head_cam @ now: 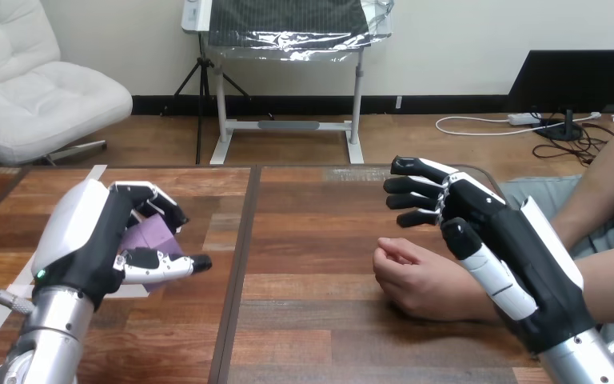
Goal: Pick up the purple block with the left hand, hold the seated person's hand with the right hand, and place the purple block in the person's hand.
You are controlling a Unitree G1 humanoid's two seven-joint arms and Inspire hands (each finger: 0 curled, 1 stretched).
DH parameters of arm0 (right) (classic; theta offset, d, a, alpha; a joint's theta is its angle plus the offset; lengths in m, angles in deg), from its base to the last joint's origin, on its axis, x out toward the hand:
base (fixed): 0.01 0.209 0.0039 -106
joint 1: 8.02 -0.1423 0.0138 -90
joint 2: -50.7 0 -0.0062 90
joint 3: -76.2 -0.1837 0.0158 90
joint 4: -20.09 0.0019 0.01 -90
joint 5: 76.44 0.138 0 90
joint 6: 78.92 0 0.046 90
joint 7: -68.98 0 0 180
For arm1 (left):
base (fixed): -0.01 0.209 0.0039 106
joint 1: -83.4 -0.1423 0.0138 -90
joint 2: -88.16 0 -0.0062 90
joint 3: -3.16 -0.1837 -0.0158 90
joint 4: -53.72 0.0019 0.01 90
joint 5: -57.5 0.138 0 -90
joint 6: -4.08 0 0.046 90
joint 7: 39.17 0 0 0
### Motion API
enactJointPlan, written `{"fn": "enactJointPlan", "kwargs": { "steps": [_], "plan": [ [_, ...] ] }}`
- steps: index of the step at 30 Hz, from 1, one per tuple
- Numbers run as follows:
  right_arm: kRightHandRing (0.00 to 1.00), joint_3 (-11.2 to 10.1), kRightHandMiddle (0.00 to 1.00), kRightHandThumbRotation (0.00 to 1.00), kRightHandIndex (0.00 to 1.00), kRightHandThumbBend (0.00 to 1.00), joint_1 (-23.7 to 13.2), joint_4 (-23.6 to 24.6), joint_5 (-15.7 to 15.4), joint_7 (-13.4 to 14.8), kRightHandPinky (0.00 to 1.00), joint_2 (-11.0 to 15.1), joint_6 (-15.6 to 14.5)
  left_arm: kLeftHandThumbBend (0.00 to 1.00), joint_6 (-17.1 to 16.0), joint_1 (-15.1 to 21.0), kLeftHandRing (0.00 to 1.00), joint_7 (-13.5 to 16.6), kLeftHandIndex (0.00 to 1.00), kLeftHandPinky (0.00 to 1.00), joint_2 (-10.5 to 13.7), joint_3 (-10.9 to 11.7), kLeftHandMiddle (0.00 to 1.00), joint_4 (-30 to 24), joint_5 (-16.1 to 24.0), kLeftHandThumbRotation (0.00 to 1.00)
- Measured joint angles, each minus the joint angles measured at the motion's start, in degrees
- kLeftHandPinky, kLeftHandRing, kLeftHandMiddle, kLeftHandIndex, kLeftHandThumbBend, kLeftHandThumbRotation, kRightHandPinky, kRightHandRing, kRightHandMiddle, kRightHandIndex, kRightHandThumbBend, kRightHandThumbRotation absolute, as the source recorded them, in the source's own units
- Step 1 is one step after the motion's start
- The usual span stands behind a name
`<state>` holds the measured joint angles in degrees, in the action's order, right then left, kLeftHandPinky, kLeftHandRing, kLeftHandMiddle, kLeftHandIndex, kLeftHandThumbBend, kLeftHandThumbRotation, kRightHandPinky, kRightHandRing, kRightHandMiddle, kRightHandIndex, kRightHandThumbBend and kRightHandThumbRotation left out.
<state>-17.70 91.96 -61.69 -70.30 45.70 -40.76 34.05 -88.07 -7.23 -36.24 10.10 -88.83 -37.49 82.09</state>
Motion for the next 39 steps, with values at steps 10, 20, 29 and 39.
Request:
{"fn": "enactJointPlan", "kwargs": {
  "steps": [10, 20, 29, 39],
  "plan": [
    [0.81, -1.49, 0.84, 0.77, 0.85, 0.74, -2.9, -4.69, -2.39, 0.1, 0.75, 3.4, 2.68, 0.66, 0.31, -1.48, 0.35, -0.43, 0.46, 0.31, -1.37, 1.22, 0.43, -3.51, -1.24, 0.0],
    [0.84, -1.83, 0.86, 0.68, 0.87, 0.75, -6.92, -11.38, -4.8, -0.11, 0.78, 8.22, 5.57, 0.65, 0.33, -2.99, 0.35, -0.67, 0.45, 0.3, -2.43, 1.38, 0.43, -6.05, -1.68, 0.0],
    [0.84, -2.04, 0.87, 0.63, 0.87, 0.78, -9.39, -15.51, -8.0, -0.11, 0.77, 12.89, 6.66, 0.63, 0.55, -3.97, 0.36, -1.1, 0.45, 0.32, -3.33, 1.87, 0.43, -8.0, -2.02, 0.0],
    [0.83, -2.12, 0.86, 0.56, 0.86, 0.81, -11.2, -17.99, -11.52, -0.01, 0.73, 17.21, 5.76, 0.63, 0.61, -4.48, 0.36, -1.84, 0.45, 0.31, -4.03, 2.82, 0.42, -9.87, -2.49, 0.0]
  ]
}}
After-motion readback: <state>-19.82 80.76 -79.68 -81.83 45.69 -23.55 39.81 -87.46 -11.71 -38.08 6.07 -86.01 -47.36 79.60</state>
